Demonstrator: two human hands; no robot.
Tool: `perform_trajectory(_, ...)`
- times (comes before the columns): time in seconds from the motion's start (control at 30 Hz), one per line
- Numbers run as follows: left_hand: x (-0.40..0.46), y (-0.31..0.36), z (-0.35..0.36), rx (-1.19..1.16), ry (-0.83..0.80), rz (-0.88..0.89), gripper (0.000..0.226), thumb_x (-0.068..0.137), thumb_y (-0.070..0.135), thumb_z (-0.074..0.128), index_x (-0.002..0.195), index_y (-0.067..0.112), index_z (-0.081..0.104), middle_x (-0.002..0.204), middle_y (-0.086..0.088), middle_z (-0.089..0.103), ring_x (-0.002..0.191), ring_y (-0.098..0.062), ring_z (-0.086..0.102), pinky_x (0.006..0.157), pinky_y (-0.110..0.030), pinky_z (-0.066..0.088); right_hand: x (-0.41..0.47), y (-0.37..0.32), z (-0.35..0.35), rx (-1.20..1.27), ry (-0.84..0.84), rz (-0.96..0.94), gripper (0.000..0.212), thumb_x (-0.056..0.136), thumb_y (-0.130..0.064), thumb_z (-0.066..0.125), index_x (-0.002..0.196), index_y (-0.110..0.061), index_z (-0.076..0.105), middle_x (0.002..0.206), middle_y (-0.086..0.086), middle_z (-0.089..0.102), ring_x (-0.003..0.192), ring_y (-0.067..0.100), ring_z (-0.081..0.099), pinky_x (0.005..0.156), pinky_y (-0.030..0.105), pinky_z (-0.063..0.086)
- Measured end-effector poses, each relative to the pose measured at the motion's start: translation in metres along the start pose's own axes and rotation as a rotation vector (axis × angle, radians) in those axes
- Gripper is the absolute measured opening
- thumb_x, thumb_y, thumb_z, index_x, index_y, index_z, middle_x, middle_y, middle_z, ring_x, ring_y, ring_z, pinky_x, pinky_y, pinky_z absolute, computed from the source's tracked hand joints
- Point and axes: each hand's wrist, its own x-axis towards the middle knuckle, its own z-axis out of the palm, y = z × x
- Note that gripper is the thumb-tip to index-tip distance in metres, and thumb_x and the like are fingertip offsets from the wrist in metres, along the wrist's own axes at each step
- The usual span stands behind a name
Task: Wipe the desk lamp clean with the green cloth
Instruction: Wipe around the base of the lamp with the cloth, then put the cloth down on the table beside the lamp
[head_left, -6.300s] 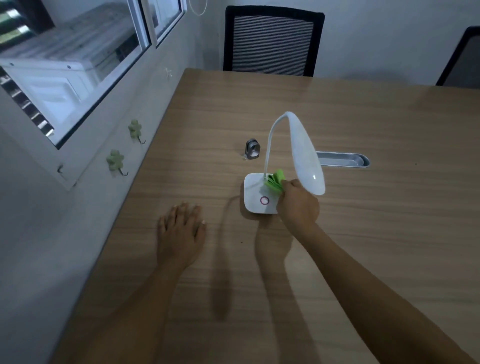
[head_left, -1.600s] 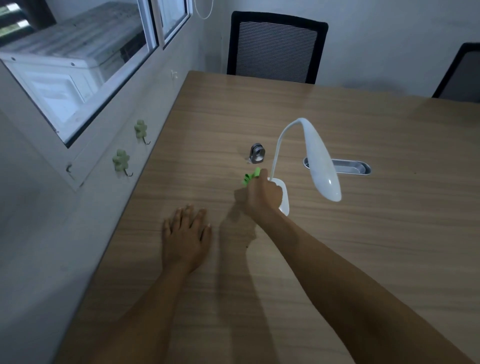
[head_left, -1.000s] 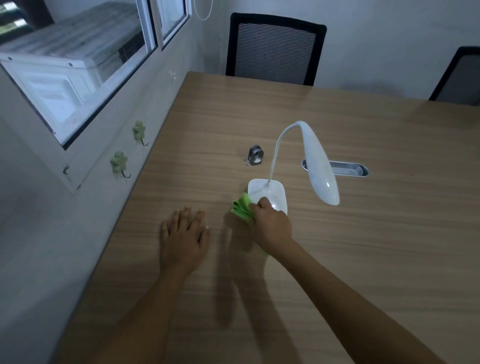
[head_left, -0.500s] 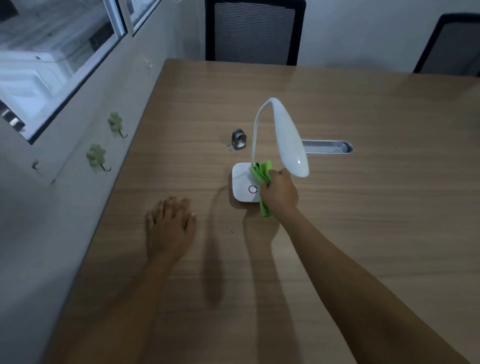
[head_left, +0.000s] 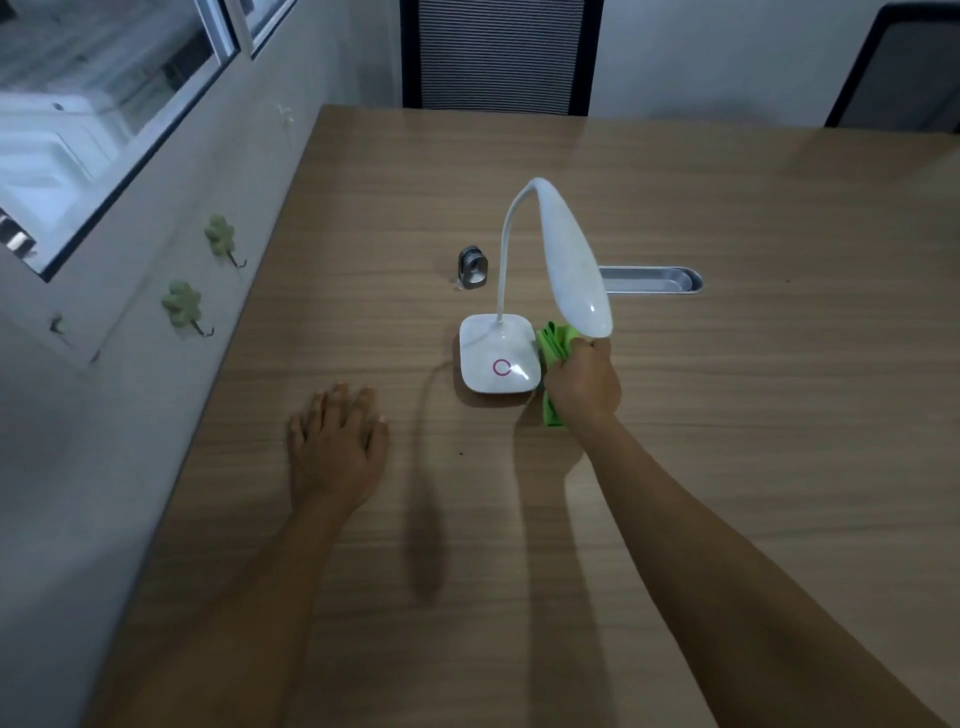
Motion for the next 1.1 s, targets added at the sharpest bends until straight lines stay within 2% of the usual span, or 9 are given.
perform_trajectory(0.2, 0.0, 0.0, -0.001, 0.011, 0.009, 0.009, 0.056, 0.086, 0.051, 0.03, 0.137, 0.03, 0.043, 0.149, -0.008, 0.041, 0.139, -0.032, 0.033, 0.111, -0.054, 0.023, -0.015, 0.061, -0.014, -0.072, 0.043, -0.056, 0.034, 0.088, -0.023, 0.056, 0.115, -0.002, 0.054, 0.122, 0.018, 0.046, 0.091, 0.042, 0.061, 0.075, 0.044, 0.051)
perform_trajectory(0.4, 0.001, -0.002, -0.003, 0.032, -0.024, 0.012, 0.058, 0.086, 0.051, 0.027, 0.138, 0.029, 0.041, 0.151, -0.01, 0.039, 0.139, -0.033, 0.031, 0.112, -0.055, 0.022, -0.018, 0.11, -0.032, -0.212, -0.108, -0.336, 0.053, 0.086, -0.033, 0.062, 0.133, -0.012, 0.047, 0.127, 0.014, 0.049, 0.097, 0.038, 0.062, 0.073, 0.044, 0.052)
perform_trajectory(0.53, 0.001, 0.0, -0.005, 0.046, -0.08, 0.015, 0.059, 0.089, 0.051, 0.023, 0.141, 0.028, 0.036, 0.154, -0.011, 0.033, 0.141, -0.035, 0.027, 0.112, -0.055, 0.02, -0.002, 0.12, -0.045, -0.415, -0.196, -0.529, 0.06, 0.083, -0.039, 0.063, 0.137, -0.021, 0.045, 0.131, 0.008, 0.054, 0.112, 0.033, 0.059, 0.091, 0.042, 0.045)
perform_trajectory(0.67, 0.004, 0.003, -0.008, 0.057, -0.134, 0.015, 0.054, 0.095, 0.046, 0.028, 0.144, 0.025, 0.031, 0.156, -0.013, 0.027, 0.142, -0.037, 0.023, 0.114, -0.056, 0.018, 0.006, 0.115, -0.046, -0.516, -0.265, -0.629, 0.066, 0.084, -0.029, 0.058, 0.144, -0.031, 0.032, 0.152, -0.005, 0.037, 0.143, 0.025, 0.025, 0.112, 0.044, 0.024)
perform_trajectory(0.73, 0.002, 0.005, -0.011, 0.051, -0.145, 0.001, 0.054, 0.095, 0.045, 0.027, 0.145, 0.024, 0.029, 0.156, -0.013, 0.027, 0.142, -0.037, 0.023, 0.114, -0.056, 0.018, 0.006, 0.112, -0.043, -0.541, -0.311, -0.637, 0.067, 0.087, -0.024, 0.05, 0.148, -0.032, 0.022, 0.159, -0.006, 0.019, 0.148, 0.027, 0.01, 0.118, 0.05, 0.013)
perform_trajectory(0.8, -0.002, 0.009, -0.012, 0.049, -0.154, -0.014, 0.054, 0.096, 0.044, 0.026, 0.145, 0.022, 0.029, 0.156, -0.013, 0.027, 0.142, -0.036, 0.024, 0.114, -0.055, 0.019, 0.0, 0.113, -0.035, -0.531, -0.355, -0.605, 0.064, 0.087, -0.029, 0.037, 0.148, -0.032, 0.019, 0.162, -0.002, 0.006, 0.148, 0.029, 0.001, 0.118, 0.053, 0.007)
perform_trajectory(0.9, -0.011, 0.016, -0.013, 0.043, -0.148, -0.038, 0.054, 0.096, 0.041, 0.025, 0.146, 0.02, 0.028, 0.156, -0.013, 0.026, 0.142, -0.035, 0.023, 0.114, -0.054, 0.019, -0.014, 0.119, -0.019, -0.453, -0.367, -0.552, 0.074, 0.076, -0.037, 0.023, 0.149, -0.032, 0.014, 0.162, 0.001, 0.002, 0.148, 0.03, 0.002, 0.118, 0.053, 0.009)
perform_trajectory(1.0, -0.017, 0.019, -0.012, 0.035, -0.14, -0.049, 0.054, 0.096, 0.039, 0.026, 0.146, 0.018, 0.028, 0.156, -0.013, 0.026, 0.143, -0.035, 0.022, 0.114, -0.054, 0.018, -0.019, 0.127, -0.008, -0.397, -0.339, -0.499, 0.074, 0.077, -0.042, 0.013, 0.15, -0.032, 0.007, 0.162, 0.001, 0.001, 0.148, 0.029, 0.002, 0.119, 0.052, 0.008)
perform_trajectory(1.1, -0.018, 0.021, -0.011, 0.027, -0.154, -0.066, 0.055, 0.096, 0.04, 0.023, 0.147, 0.019, 0.025, 0.158, -0.012, 0.021, 0.144, -0.034, 0.018, 0.115, -0.055, 0.015, -0.021, 0.122, -0.001, -0.35, -0.313, -0.42, 0.07, 0.082, -0.044, 0.015, 0.15, -0.031, 0.005, 0.162, 0.002, -0.001, 0.148, 0.029, -0.001, 0.119, 0.052, 0.002)
